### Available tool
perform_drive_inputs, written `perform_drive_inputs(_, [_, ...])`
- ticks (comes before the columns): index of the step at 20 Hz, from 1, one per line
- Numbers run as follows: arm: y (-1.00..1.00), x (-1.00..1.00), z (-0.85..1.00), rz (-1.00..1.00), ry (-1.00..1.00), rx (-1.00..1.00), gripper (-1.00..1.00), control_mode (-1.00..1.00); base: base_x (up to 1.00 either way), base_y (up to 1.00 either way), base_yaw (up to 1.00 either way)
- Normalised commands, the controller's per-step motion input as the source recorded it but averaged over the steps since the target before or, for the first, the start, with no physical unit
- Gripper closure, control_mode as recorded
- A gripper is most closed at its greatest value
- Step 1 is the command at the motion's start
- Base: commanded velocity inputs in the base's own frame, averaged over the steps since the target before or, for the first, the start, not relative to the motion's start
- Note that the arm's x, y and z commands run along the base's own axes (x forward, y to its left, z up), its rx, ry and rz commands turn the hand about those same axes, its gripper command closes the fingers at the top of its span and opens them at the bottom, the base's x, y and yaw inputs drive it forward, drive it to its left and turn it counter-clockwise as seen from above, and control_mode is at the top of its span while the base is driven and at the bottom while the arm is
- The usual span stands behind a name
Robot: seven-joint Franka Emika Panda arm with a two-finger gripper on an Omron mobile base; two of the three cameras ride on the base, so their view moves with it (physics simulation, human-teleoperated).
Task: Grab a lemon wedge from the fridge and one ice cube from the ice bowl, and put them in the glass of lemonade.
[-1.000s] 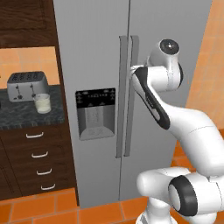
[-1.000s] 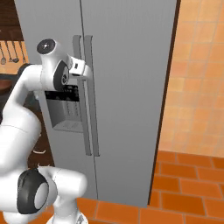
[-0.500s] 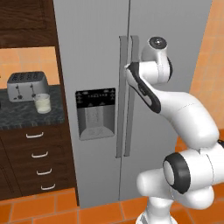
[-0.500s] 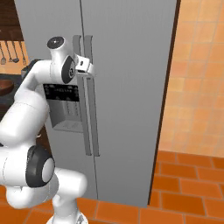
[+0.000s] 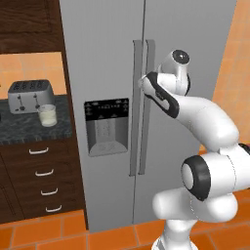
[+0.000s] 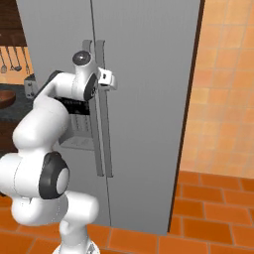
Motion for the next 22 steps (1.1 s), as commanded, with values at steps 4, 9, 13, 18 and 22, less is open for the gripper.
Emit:
perform_drive_inputs(4, [0.00,0.42,-0.02,0.04,0.01,0.00,-1.00,-1.00,0.00,0.00,0.00])
perform_drive_inputs(9, [0.06,0.52,-0.27,0.00,0.00,0.00,-1.00,-1.00,0.00,0.00,0.00])
perform_drive_inputs(13, [0.14,0.48,-0.14,0.00,0.00,0.00,-1.00,-1.00,0.00,0.00,0.00])
perform_drive_inputs(18, [0.06,0.49,-0.06,0.00,0.00,0.00,-1.00,-1.00,0.00,0.00,0.00])
perform_drive_inputs(22, [0.00,0.24,-0.31,-0.04,-0.02,0.00,-1.00,-1.00,0.00,0.00,0.00])
